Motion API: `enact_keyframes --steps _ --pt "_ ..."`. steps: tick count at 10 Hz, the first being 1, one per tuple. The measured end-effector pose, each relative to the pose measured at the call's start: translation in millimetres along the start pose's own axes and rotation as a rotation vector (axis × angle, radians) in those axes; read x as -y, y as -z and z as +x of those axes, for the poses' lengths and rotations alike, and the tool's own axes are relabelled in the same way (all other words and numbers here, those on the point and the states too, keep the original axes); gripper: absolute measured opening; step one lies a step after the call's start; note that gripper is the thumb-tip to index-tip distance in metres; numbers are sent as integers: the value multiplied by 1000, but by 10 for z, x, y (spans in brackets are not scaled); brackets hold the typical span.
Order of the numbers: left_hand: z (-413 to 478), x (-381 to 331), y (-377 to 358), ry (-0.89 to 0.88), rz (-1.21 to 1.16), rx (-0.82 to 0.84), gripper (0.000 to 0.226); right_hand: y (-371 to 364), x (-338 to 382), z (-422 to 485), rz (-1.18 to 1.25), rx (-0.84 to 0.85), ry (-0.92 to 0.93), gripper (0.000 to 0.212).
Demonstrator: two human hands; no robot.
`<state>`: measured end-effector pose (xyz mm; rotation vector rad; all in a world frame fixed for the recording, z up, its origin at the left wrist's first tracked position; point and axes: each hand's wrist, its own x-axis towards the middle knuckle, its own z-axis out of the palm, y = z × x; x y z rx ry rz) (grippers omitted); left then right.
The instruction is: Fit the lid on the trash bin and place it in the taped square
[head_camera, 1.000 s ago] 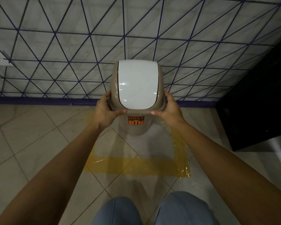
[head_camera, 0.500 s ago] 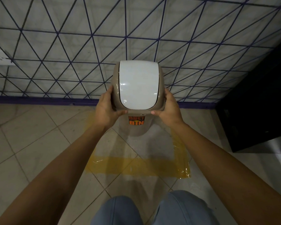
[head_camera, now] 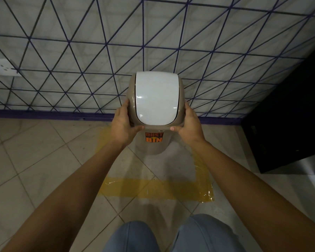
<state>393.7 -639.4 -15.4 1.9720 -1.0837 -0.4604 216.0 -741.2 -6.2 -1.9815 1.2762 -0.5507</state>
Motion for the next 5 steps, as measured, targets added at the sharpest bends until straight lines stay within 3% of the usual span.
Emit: enact_keyframes --steps 5 --pt "-315 -321 159 -123 137 -163 67 325 301 -281 -37 -56 64 91"
